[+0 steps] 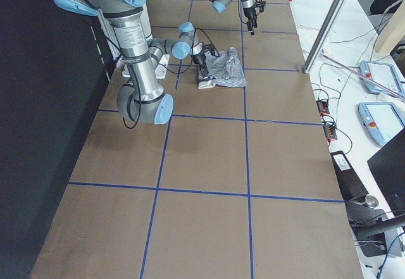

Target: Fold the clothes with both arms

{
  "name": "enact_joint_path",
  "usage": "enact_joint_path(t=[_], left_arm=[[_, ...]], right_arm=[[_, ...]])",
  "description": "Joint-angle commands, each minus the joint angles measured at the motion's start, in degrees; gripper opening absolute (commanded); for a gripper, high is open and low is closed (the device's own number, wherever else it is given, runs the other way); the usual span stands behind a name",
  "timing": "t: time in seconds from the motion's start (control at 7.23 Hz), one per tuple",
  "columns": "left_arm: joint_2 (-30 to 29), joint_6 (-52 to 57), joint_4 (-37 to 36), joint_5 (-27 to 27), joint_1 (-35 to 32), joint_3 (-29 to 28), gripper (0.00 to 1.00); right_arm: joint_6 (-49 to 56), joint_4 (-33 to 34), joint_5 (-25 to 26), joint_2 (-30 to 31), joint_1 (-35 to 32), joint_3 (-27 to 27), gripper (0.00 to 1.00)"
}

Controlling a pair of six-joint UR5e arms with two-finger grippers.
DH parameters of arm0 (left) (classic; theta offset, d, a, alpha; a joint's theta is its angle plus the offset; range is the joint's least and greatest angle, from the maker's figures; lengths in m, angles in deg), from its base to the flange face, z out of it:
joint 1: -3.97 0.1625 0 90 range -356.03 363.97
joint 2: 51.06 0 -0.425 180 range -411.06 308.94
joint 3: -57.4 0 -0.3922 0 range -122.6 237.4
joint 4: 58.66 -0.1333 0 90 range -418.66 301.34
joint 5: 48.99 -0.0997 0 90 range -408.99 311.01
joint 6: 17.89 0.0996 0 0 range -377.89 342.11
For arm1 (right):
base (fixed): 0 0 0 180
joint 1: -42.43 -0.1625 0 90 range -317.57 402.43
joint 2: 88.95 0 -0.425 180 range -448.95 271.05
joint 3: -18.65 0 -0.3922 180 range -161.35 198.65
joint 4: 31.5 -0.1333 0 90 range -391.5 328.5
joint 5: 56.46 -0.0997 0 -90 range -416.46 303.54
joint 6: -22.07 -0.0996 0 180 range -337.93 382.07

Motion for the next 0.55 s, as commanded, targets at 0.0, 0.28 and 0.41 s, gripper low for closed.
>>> enact_joint_path(t=[0.0,0.28,0.41], left_arm=[[0.0,0.0,0.0,0.0,0.0,0.0,1.00],[-0.1,-0.7,0.0,0.0,0.0,0.0,1.00],[-0.1,-0.8,0.0,0.0,0.0,0.0,1.00]], right_arm=[[0.4,-4.8,-0.3,-0.4,-1.1,-2.1,0.78],[1.1,4.1,-1.0,-0.4,-1.7,4.0,0.84],[1.2,7.3,-1.3,-0.4,-1.8,6.6,1.00]])
